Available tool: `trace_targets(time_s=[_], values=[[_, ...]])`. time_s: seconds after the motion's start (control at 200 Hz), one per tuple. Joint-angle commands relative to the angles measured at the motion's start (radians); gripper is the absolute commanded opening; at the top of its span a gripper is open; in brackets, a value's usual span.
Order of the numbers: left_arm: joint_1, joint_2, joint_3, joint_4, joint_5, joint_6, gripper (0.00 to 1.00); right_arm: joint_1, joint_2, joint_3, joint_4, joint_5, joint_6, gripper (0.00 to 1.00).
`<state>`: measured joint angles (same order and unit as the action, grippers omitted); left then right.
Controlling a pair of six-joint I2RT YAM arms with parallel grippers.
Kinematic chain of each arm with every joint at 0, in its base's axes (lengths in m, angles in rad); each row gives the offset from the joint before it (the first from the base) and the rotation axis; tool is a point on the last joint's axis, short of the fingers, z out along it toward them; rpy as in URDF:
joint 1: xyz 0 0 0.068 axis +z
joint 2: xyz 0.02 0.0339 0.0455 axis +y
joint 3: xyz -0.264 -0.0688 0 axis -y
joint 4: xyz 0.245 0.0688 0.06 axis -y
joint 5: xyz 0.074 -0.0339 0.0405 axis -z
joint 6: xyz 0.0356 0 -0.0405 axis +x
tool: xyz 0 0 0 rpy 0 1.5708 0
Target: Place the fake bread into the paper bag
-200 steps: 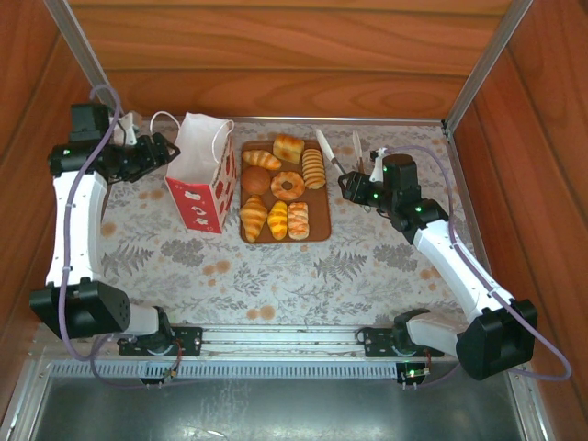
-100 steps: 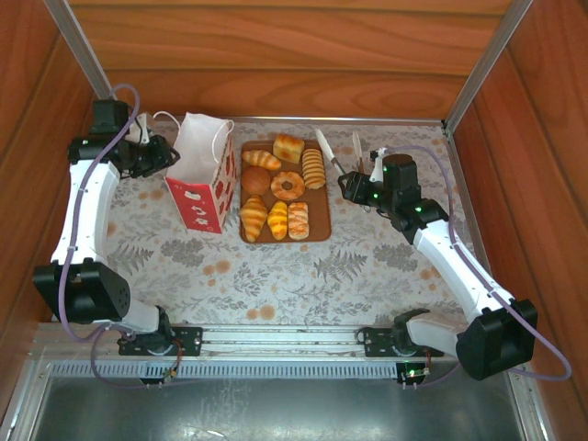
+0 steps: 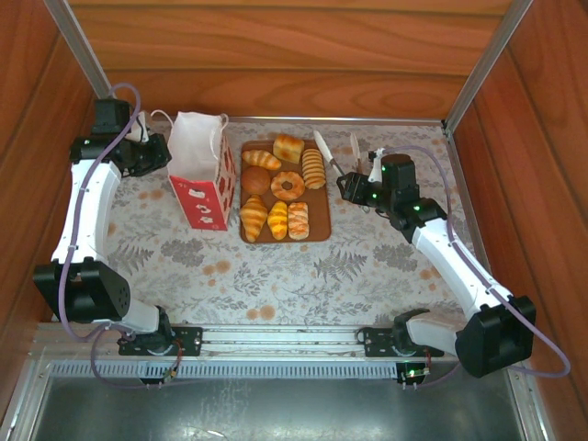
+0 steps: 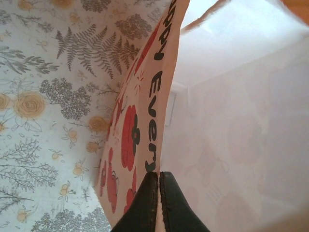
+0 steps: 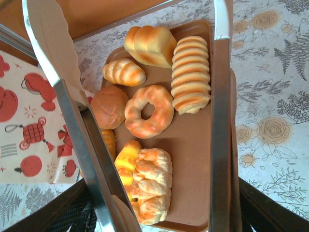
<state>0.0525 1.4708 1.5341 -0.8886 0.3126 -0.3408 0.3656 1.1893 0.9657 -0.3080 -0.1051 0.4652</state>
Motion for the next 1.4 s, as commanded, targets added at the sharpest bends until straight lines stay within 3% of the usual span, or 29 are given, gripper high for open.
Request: trace_targets(time_s=[0.0,0.31,0.695,1.035,1.394], values=[[-0.009,-0.021,-0.029,0.010,-0.043,-0.019,0.00,-0.007,0.004,0.027,0.013,-0.018,-0.005,0.66],[-0.013,-0.111,-0.114,0.034,-0.090,-0.051,0.00,-0.007,0.014,0.090,-0.121,0.006,-0.094,0.66],[-0.015,-0.127,-0.103,0.034,-0.092,-0.019,0.00,-0.007,0.069,0.162,-0.255,0.023,-0.118,0.65],[-0.018,-0.153,-0.081,0.011,-0.114,0.016,0.00,-0.007,0.223,0.294,-0.444,0.080,-0.136,0.65],[-0.029,-0.145,-0.069,0.011,-0.061,-0.012,0.00,0.024,0.464,0.518,-0.580,0.157,-0.158,0.64]])
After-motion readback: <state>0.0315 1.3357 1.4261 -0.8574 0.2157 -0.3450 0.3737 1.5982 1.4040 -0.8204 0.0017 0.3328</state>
